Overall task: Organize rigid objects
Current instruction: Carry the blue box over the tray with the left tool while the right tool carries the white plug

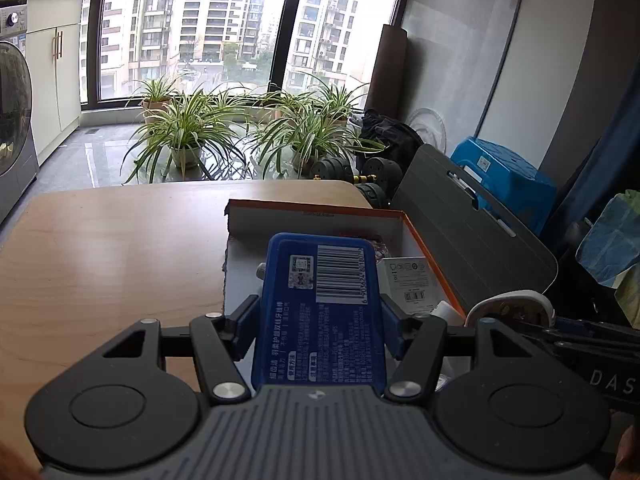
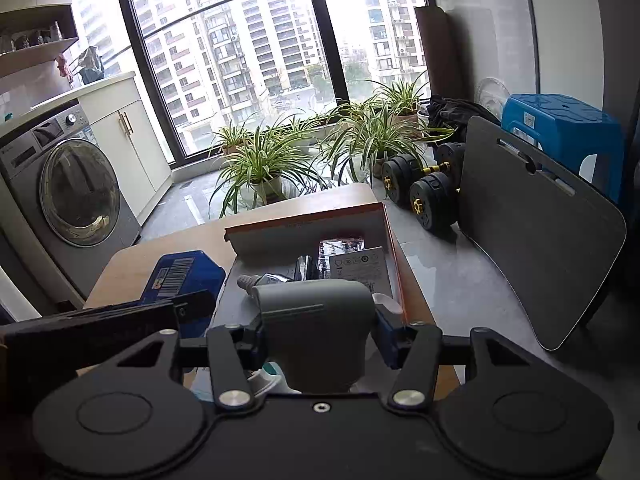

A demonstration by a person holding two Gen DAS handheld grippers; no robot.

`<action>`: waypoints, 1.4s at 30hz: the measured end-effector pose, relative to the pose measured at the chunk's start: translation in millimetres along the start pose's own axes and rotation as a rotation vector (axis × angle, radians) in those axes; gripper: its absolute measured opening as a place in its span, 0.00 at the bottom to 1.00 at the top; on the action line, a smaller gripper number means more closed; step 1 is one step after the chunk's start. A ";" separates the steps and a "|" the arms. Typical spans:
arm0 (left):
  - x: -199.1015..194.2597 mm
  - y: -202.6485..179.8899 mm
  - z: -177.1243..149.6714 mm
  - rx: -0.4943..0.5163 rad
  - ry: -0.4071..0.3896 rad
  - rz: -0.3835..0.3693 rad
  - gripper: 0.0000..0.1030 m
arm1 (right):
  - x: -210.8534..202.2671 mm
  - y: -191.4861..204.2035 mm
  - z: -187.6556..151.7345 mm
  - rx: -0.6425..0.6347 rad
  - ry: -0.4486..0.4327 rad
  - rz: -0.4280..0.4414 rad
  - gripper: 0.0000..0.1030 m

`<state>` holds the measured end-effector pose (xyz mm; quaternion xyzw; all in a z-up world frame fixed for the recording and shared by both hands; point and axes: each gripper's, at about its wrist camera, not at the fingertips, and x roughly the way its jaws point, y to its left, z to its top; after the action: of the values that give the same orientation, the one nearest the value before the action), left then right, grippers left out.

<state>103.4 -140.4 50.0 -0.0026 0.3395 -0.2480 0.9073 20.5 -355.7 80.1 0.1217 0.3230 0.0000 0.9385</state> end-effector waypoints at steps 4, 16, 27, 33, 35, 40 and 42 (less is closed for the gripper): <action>1.1 1.3 0.9 -0.001 0.003 0.000 0.60 | 2.4 3.5 -1.2 -0.008 0.005 0.000 0.61; 5.1 2.6 -2.0 -0.007 0.012 -0.002 0.60 | 7.9 8.1 -1.1 -0.016 0.022 0.004 0.61; 8.5 2.0 -2.8 -0.007 0.020 -0.004 0.60 | 12.4 9.4 -2.5 -0.016 0.030 0.005 0.61; 10.3 1.8 -4.0 -0.005 0.025 -0.005 0.60 | 13.8 9.7 -3.9 -0.016 0.033 0.004 0.61; 10.7 1.9 -4.2 -0.005 0.026 -0.006 0.60 | 13.9 9.9 -4.0 -0.015 0.034 0.004 0.61; 11.8 1.4 -4.0 -0.007 0.027 -0.006 0.60 | 16.2 9.3 -6.2 -0.014 0.039 0.004 0.61; 12.7 1.1 -4.4 -0.006 0.028 -0.007 0.60 | 16.6 9.7 -6.8 -0.015 0.040 0.005 0.61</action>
<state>109.4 -144.5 38.6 -0.0031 0.3530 -0.2503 0.9015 30.3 -343.5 67.0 0.1155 0.3415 0.0071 0.9327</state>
